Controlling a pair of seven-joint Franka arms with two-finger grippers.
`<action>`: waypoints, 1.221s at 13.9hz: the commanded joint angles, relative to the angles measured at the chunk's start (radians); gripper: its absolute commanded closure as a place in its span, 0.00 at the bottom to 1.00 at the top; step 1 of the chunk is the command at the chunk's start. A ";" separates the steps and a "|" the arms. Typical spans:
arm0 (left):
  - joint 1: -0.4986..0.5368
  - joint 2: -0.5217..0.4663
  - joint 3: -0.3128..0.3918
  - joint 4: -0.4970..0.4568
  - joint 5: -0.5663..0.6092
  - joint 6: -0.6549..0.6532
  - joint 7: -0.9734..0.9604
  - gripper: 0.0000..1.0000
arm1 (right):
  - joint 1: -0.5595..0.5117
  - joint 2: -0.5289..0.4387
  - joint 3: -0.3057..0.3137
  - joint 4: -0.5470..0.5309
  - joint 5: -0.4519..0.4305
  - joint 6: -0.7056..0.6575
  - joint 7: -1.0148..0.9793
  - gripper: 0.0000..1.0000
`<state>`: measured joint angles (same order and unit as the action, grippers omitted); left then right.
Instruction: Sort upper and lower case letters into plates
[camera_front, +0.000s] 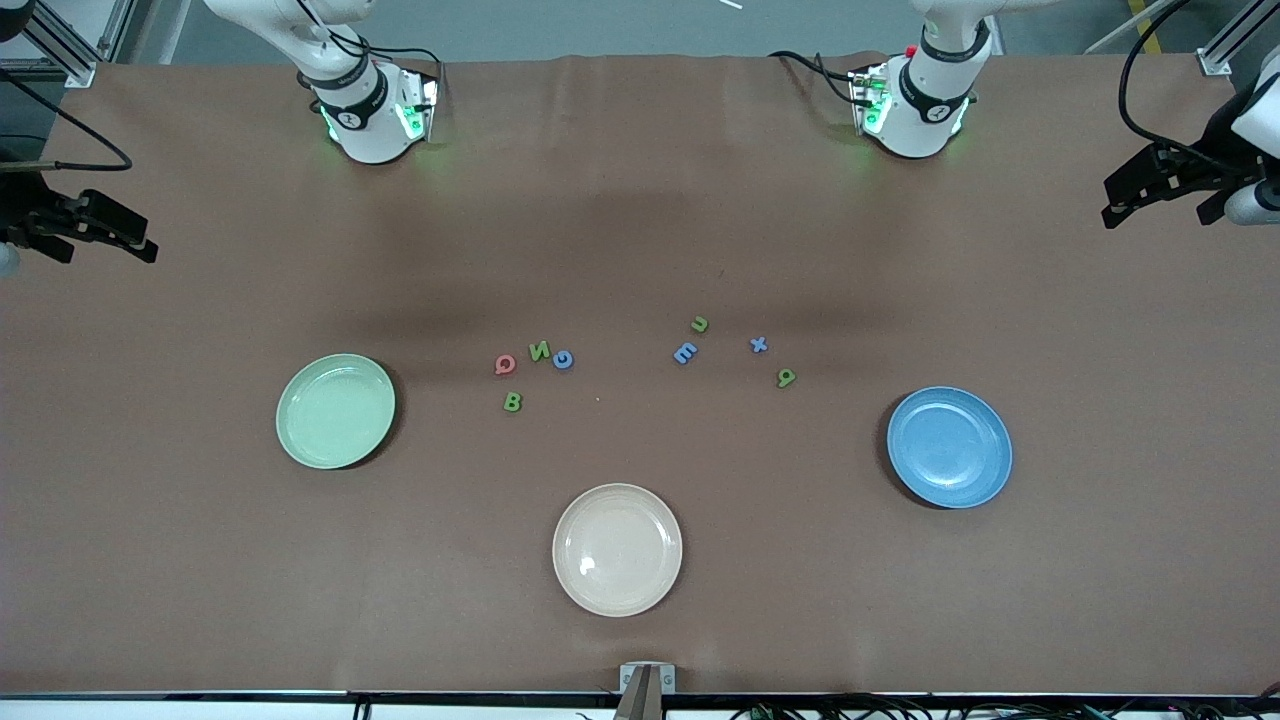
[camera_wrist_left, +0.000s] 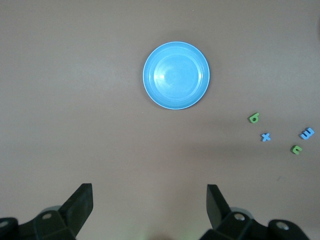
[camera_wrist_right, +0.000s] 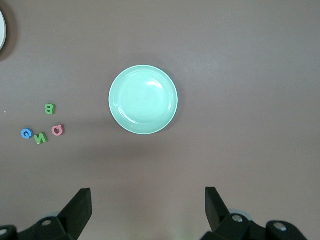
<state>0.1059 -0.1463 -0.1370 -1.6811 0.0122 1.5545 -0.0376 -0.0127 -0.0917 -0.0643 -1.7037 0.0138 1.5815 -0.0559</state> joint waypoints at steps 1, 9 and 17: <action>0.005 0.001 -0.001 0.009 -0.017 -0.002 0.016 0.00 | -0.003 -0.029 0.006 -0.028 -0.012 0.011 0.001 0.00; -0.012 0.095 -0.013 0.029 -0.017 0.006 -0.004 0.00 | -0.004 -0.020 0.004 -0.004 -0.011 -0.021 0.007 0.00; -0.043 0.287 -0.122 -0.090 -0.011 0.283 -0.258 0.00 | -0.016 0.332 0.001 0.163 -0.008 0.008 -0.008 0.00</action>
<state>0.0648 0.1148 -0.2464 -1.7309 0.0073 1.7607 -0.2465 -0.0138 0.0675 -0.0679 -1.6559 0.0137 1.5992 -0.0559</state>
